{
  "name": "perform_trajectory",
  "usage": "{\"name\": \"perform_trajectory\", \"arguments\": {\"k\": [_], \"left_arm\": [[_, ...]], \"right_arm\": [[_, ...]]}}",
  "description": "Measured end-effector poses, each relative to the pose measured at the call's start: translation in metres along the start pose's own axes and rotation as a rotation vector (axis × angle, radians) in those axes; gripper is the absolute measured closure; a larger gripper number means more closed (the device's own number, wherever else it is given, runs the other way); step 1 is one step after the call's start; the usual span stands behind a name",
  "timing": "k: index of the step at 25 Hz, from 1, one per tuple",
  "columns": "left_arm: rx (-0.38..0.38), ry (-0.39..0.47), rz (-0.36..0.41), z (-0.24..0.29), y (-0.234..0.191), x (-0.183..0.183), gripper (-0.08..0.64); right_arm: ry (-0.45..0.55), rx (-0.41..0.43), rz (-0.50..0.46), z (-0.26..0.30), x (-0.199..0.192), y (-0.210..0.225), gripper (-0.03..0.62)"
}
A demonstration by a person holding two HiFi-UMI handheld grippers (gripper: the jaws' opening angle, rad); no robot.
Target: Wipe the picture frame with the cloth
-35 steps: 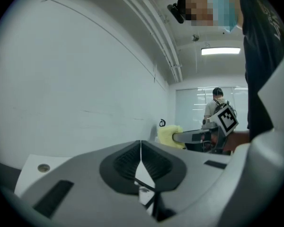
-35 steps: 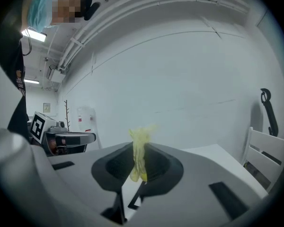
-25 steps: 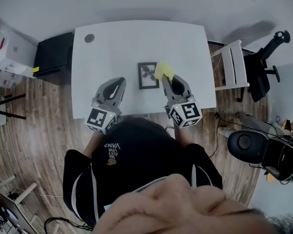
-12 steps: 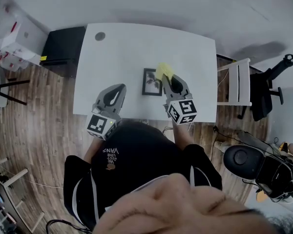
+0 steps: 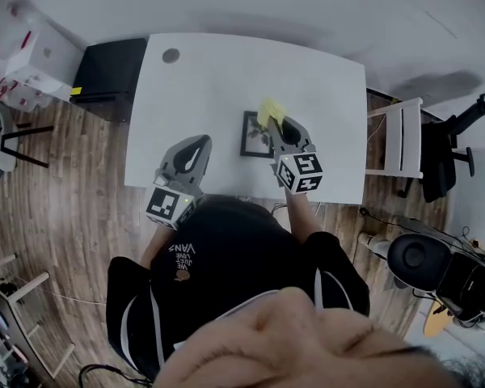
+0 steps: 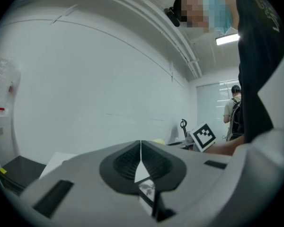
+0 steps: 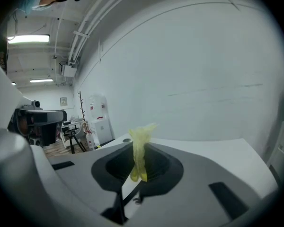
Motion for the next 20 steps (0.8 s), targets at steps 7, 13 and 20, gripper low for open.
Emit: {"name": "perform_trajectory", "arguments": {"k": [7,13,20], "left_arm": [[0.0,-0.006,-0.012,0.0,-0.003,0.003,0.543],[0.005,-0.005,0.015,-0.003,-0.009,0.003,0.543],[0.014,-0.013,0.005,-0.008,-0.011,0.001,0.543]], "right_arm": [[-0.08,0.006,0.016,0.018,-0.028,0.0,0.548],[-0.142,0.012,0.024,0.03,-0.046,0.003,0.548],[-0.216,0.011,0.011,0.044,-0.064,0.003,0.548]]}}
Point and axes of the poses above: the fingertips, and each gripper's own axes: z forward along the fingers, y to its right, x out of its top, the point moved 1 cm from there along -z, backward along the fingers, and after that the axes turned 6 degrees about -y, right-handed, at the moved point
